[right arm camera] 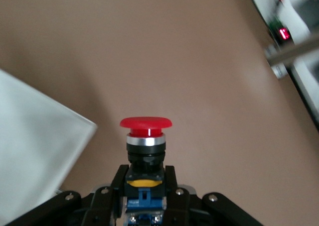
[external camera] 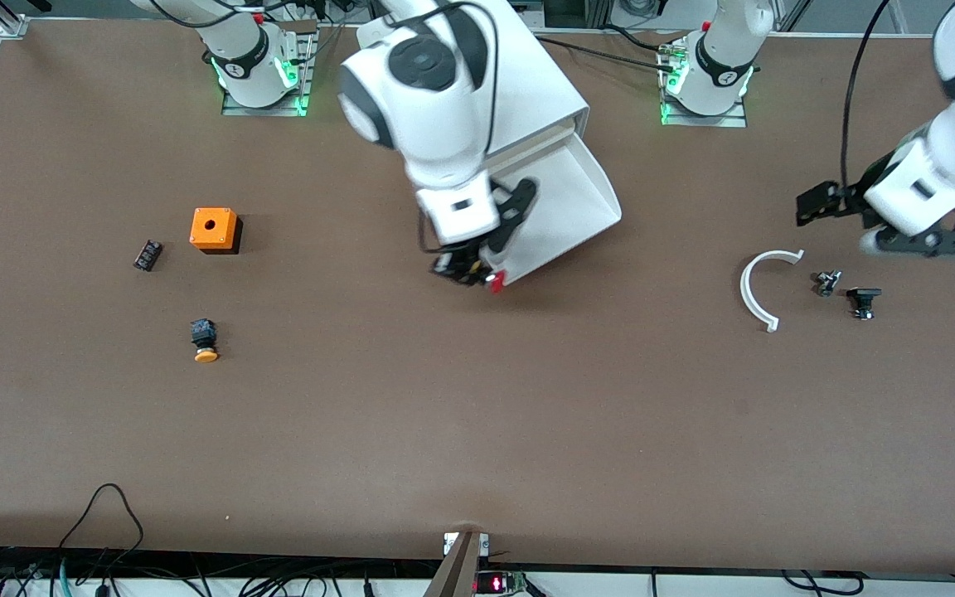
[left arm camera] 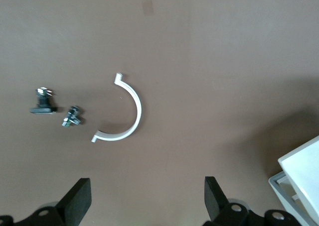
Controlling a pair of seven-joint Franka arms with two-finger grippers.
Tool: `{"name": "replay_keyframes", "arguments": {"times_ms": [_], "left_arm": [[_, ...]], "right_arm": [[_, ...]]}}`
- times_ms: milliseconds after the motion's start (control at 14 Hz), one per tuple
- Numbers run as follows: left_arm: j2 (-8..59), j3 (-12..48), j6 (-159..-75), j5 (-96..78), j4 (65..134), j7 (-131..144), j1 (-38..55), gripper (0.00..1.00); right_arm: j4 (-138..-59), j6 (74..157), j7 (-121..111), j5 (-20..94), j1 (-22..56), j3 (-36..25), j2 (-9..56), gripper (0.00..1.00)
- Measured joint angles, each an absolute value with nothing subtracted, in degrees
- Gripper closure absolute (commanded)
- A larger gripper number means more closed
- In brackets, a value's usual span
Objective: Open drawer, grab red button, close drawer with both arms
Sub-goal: 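Lift the red button out of the drawer with the right gripper, then push the drawer closed with the left gripper while the right gripper carries the button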
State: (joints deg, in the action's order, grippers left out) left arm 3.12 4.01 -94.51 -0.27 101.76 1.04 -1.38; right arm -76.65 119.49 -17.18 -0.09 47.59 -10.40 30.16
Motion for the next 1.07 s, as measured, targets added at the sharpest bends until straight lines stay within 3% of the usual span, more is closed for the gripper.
{"name": "replay_keyframes", "arguments": {"times_ms": [143, 571, 929, 1000, 1071], "left_arm": [[7.7, 5.3, -96.3, -1.1, 101.8, 2.1, -1.1, 0.00], [17.5, 11.7, -112.4, -3.2, 104.4, 22.9, 5.4, 0.00], [19.3, 15.0, -120.1, -12.6, 113.1, 29.3, 10.0, 0.00], [19.1, 16.2, -120.3, -13.3, 114.1, 30.3, 10.1, 0.00], [18.7, 17.5, -120.4, -13.9, 114.9, 31.6, 10.1, 0.00]], "right_arm": [[-81.9, 119.5, -11.0, -0.1, 42.7, -11.4, 28.0, 0.76], [-93.4, 121.3, -7.1, 0.0, 26.5, -11.6, 26.8, 0.76], [-100.3, 134.2, -6.6, 0.0, 22.4, -11.4, 33.0, 0.75], [-101.1, 136.3, -6.1, 0.0, 22.3, -11.3, 34.5, 0.74], [-101.6, 137.6, -5.7, 0.0, 22.4, -11.1, 35.6, 0.61]]}}
